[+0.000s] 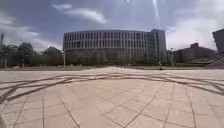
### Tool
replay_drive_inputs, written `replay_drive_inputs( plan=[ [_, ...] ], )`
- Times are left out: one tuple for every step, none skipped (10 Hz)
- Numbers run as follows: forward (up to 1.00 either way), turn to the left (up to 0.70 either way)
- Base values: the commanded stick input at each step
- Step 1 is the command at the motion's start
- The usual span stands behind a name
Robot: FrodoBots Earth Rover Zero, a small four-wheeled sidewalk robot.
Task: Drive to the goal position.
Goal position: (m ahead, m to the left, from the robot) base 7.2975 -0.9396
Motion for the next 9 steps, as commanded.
replay_drive_inputs(
  plan=[
    [0.63,0.00],
    [0.63,0.00],
    [0.63,0.00],
    [0.63,0.00],
    [0.63,0.00],
    [0.63,0.00],
    [0.63,0.00],
    [0.63,0.00],
    [0.63,0.00]
  ],
)
